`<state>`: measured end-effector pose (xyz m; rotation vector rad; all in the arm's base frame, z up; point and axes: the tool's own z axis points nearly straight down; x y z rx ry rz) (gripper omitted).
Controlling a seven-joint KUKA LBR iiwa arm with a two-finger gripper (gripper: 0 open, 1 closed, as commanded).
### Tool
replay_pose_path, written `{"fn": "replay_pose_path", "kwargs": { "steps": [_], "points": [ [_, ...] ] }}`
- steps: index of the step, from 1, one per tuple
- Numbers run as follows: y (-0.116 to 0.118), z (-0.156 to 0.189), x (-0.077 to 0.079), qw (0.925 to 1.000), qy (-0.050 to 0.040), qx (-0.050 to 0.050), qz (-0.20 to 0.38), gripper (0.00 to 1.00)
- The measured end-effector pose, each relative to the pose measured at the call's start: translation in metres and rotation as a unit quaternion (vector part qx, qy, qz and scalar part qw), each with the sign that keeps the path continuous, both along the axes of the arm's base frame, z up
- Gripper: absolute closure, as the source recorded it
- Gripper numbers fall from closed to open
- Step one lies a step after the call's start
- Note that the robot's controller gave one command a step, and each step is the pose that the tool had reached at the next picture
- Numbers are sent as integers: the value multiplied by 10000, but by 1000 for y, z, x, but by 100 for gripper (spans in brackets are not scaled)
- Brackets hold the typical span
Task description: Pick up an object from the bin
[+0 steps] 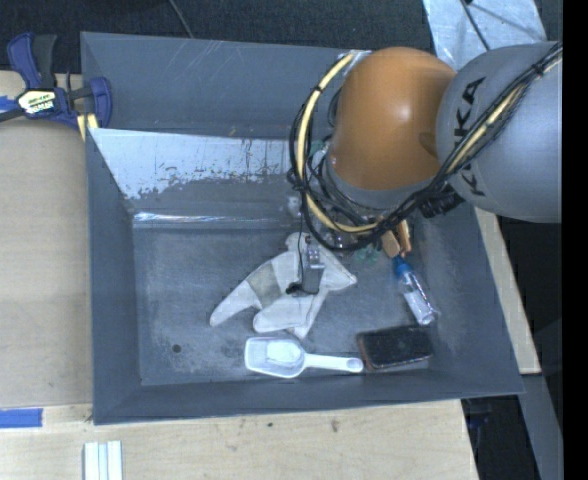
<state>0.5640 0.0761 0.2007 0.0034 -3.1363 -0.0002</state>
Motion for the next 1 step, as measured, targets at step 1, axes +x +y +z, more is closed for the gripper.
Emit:
{"fn": "replay_pose_path", "kwargs": {
  "steps": [1],
  "points": [
    [0,5,1,10000,-43,5,-10,0]
  ]
}}
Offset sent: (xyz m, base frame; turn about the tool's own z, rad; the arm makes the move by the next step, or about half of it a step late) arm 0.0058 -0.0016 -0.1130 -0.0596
